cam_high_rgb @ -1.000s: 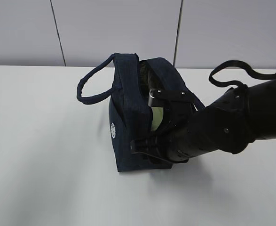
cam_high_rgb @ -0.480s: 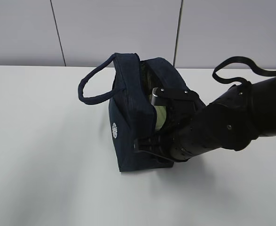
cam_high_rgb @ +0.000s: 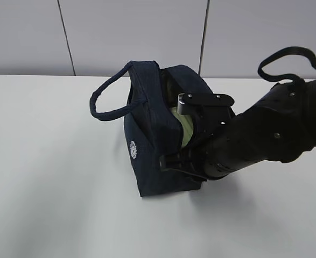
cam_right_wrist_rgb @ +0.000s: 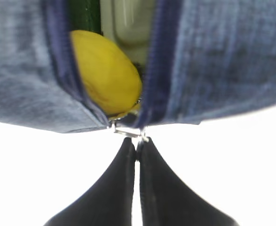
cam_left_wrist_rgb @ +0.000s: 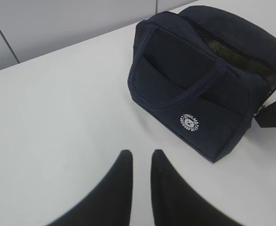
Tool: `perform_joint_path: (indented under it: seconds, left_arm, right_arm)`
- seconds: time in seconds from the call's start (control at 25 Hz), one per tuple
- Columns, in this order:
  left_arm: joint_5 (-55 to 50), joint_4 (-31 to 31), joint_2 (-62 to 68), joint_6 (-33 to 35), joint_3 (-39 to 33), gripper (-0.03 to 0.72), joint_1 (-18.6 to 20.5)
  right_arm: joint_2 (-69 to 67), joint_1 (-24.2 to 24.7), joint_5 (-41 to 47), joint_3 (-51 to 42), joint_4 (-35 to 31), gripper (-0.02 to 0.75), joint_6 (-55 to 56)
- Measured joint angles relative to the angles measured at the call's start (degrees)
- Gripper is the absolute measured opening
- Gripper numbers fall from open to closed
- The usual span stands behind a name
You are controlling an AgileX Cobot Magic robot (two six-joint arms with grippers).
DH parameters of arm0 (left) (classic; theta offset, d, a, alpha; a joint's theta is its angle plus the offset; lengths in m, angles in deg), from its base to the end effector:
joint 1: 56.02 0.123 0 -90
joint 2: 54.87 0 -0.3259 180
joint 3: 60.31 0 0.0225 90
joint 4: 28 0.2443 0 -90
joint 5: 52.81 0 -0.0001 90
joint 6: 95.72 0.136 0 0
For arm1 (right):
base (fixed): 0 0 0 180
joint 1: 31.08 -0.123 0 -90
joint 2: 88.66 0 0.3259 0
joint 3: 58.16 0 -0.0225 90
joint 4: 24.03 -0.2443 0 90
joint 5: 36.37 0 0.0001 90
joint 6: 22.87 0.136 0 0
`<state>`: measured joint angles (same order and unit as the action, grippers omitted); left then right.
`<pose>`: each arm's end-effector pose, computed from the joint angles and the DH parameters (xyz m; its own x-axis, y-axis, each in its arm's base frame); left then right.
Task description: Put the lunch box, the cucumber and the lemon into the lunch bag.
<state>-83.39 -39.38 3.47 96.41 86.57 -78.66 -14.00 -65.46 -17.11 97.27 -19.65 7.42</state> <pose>0.1692 -0.0854 0.3458 -0.4639 0.2367 -0.8537 0.4810 0.8766 -0.0183 0.2972 0.1992 0.1811 -0.8799 -0.0681 -0.4702 -0.1849 0.9607 0.2068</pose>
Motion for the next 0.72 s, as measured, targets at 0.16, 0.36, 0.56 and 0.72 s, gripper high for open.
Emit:
perform_joint_path:
  seconds: [0.16, 0.36, 0.56, 0.72]
  left_arm:
    - [0.0, 0.0, 0.0, 0.0, 0.0, 0.08, 0.0]
    - [0.0, 0.0, 0.0, 0.0, 0.0, 0.08, 0.0]
    - [0.0, 0.0, 0.0, 0.0, 0.0, 0.081, 0.0]
    - [0.0, 0.0, 0.0, 0.0, 0.0, 0.081, 0.0]
  right_arm:
    - [1.66, 0.0, 1.98, 0.0, 0.37, 0.0, 0.0]
    - [3.77, 0.0, 5.33, 0.52, 1.5, 0.0, 0.0]
    - [5.99, 0.0, 8.33, 1.92, 3.18, 0.0, 0.0]
    - [6.64, 0.0, 9.74, 2.96, 3.66, 0.0, 0.0]
